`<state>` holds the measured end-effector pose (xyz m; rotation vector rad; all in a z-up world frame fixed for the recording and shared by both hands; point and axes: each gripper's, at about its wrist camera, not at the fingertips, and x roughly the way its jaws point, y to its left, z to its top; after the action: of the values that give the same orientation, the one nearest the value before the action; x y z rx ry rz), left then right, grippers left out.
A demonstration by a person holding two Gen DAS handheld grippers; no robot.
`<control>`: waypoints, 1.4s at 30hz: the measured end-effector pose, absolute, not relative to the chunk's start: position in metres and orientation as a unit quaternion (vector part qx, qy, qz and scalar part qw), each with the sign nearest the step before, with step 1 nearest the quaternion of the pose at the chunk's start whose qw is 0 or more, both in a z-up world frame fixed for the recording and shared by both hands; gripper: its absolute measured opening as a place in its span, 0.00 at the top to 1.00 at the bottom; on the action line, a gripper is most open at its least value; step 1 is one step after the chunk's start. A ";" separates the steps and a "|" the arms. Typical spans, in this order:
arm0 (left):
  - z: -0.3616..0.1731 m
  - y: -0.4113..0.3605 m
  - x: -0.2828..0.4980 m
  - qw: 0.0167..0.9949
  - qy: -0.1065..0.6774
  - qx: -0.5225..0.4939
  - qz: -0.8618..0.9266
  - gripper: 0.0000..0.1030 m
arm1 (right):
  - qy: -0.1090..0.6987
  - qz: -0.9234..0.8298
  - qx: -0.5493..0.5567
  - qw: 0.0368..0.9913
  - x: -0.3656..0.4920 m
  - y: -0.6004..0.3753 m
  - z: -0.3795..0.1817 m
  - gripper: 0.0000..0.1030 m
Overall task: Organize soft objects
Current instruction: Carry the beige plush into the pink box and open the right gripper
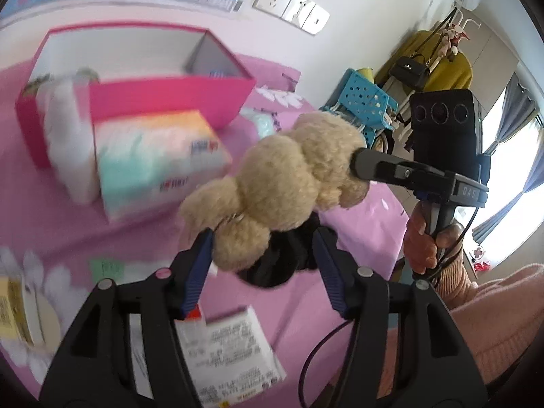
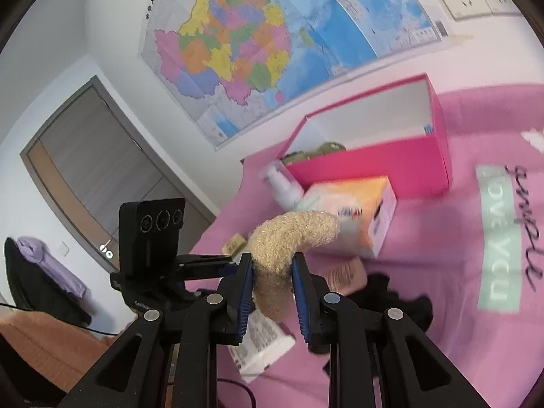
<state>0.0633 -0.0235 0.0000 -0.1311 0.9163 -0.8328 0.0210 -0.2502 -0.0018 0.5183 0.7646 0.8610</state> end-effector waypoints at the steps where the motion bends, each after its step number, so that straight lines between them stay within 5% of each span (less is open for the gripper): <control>1: 0.006 -0.026 0.067 0.816 0.422 -0.059 -0.390 0.41 | 0.354 0.403 0.242 0.808 0.024 -0.251 0.000 0.78; 15: 0.065 -0.053 0.155 0.859 0.390 -0.032 -0.331 0.46 | 0.312 0.388 0.245 0.832 0.114 -0.269 0.033 0.78; 22: 0.061 -0.065 0.199 0.859 0.413 -0.029 -0.302 0.55 | 0.324 0.366 0.244 0.838 0.162 -0.270 0.028 0.78; 33: 0.049 -0.083 0.237 0.866 0.432 -0.012 -0.252 0.56 | 0.348 0.340 0.255 0.836 0.210 -0.263 0.000 0.78; 42: 0.039 -0.085 0.232 0.878 0.425 0.006 -0.221 0.55 | 0.361 0.242 0.199 0.878 0.217 -0.262 -0.012 0.62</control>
<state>0.2319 -0.0850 0.0386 0.0121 0.8868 -0.4611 0.2167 -0.2618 -0.0124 0.4152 0.7524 0.5041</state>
